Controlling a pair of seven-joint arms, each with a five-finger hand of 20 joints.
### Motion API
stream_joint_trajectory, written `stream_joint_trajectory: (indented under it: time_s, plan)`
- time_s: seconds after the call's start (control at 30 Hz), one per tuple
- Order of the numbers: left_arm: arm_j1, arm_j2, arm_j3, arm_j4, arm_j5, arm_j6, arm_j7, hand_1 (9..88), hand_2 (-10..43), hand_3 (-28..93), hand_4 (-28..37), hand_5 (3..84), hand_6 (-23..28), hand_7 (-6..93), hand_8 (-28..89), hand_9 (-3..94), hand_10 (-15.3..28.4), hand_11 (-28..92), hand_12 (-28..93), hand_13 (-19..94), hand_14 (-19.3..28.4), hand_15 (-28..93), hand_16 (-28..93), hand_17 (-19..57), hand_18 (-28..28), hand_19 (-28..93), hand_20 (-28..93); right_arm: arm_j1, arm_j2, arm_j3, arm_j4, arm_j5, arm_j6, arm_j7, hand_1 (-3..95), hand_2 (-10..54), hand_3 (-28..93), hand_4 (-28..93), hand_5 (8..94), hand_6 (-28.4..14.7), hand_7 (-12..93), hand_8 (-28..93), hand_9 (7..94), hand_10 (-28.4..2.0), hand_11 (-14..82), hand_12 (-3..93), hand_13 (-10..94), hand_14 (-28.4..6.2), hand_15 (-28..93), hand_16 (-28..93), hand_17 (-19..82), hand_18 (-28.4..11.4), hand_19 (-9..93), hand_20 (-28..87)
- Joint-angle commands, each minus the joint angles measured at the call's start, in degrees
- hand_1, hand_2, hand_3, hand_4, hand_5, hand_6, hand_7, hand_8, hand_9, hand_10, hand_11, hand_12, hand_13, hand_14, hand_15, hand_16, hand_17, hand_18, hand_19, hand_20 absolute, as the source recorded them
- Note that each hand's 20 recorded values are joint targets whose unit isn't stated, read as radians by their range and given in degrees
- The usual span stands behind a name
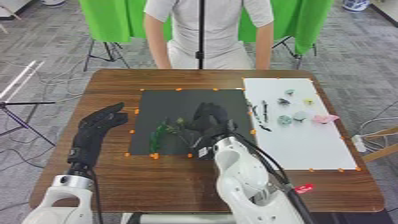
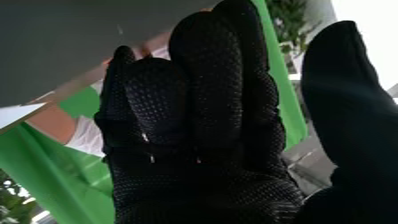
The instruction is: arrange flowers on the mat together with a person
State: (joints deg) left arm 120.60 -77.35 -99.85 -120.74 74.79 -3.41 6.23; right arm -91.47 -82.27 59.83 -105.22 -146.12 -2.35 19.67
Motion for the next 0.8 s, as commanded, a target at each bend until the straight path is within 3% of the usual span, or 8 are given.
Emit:
stream_joint_trajectory:
  time_s: [0.03,0.1,0.23,0.33,0.43,0.57,0.7,0.8]
  plan:
    - [0.94,-0.63,-0.73,0.01,0.24,-0.89,-0.84,28.5,-1.8,63,-18.0,46.9,5.7,13.0,-5,45.9,14.3,21,16,35,19.3,26,3,-0.1,16.5,18,20,-6.28,2.70,7.31,-11.94,19.61,7.83,-2.64,33.7,-9.5,69,-20,82.6,0.9,18,-9,87.9,-11.3,35.1,26.9,70,-13.3,62,37,25,-20.4,59,48]
    - [1.12,-0.79,-0.79,-0.10,0.27,-1.16,-1.00,28.4,-1.9,63,-18.0,46.9,5.7,13.0,-5,45.9,14.3,21,15,35,19.3,26,3,-0.1,16.5,18,20,-8.21,3.79,10.16,-15.04,29.13,11.17,-2.74,31.9,-8.9,69,-19,81.7,0.8,18,-9,87.0,-11.5,33.7,26.4,69,-13.8,61,36,24,-20.0,57,47]
    - [0.76,-0.70,-0.46,0.09,0.12,-0.81,-0.31,28.5,-1.8,63,-18.1,46.9,5.7,13.0,-5,46.0,14.3,21,16,35,19.3,26,3,-0.1,16.5,18,20,-11.47,6.13,18.05,-17.46,52.55,14.23,-13.65,27.4,-2.6,68,-17,79.3,0.1,17,-9,83.8,-12.4,31.6,25.7,67,-15.0,58,35,24,-18.7,53,45]
    - [1.09,0.15,0.33,0.13,-0.56,0.43,0.43,28.4,-2.0,63,-18.0,47.0,5.8,12.9,-5,46.1,14.3,21,16,35,19.2,26,3,-0.2,16.5,18,20,-14.91,7.33,24.13,-19.50,68.55,12.60,-18.81,22.5,1.1,69,-16,75.3,-0.1,17,-9,79.6,-14.6,26.6,24.2,63,-15.2,50,32,22,-17.4,45,41]
    - [1.35,-0.91,0.40,0.05,-0.29,0.34,1.06,28.4,-2.0,63,-18.1,47.1,5.7,13.1,-5,46.1,14.2,21,16,35,19.2,26,3,-0.1,16.6,18,20,-18.84,7.98,28.25,-20.57,77.65,13.44,-23.04,17.1,3.0,71,-15,72.6,-0.4,17,-9,76.1,-15.3,22.3,23.5,63,-15.4,39,29,22,-17.1,40,40]
    - [1.54,-1.19,0.65,0.12,-0.50,1.24,2.24,28.5,-1.9,63,-18.1,47.4,5.7,13.3,-5,46.6,14.0,21,16,35,19.1,26,3,0.0,16.7,18,20,-25.34,6.40,32.96,-21.14,83.43,10.63,-28.16,12.9,3.9,73,-15,69.4,-0.4,16,-8,71.4,-15.5,17.1,22.5,60,-14.6,23,29,23,-15.8,28,37]
    - [1.50,-1.26,0.84,0.30,-1.46,2.09,3.46,28.6,-2.0,64,-18.1,47.7,5.7,13.5,-5,47.0,14.0,22,15,36,19.0,26,3,1.0,16.2,17,19,-30.04,3.41,36.10,-20.34,83.25,2.64,-29.11,8.5,3.9,76,-16,56.3,-0.4,10,-7,53.7,-14.8,7.0,16.7,41,-13.3,11,22,22,-16.0,13,33]
    - [0.79,-1.08,1.05,0.67,-1.69,1.85,4.01,28.7,-2.0,64,-18.1,47.8,5.7,13.7,-5,47.2,14.0,22,15,37,19.2,26,3,1.7,15.7,16,19,-31.81,2.30,35.39,-19.92,83.28,2.31,-30.66,5.8,3.5,77,-17,43.5,0.1,7,-7,42.4,-14.7,4.2,13.2,30,-11.9,7,16,19,-16.1,8,28]
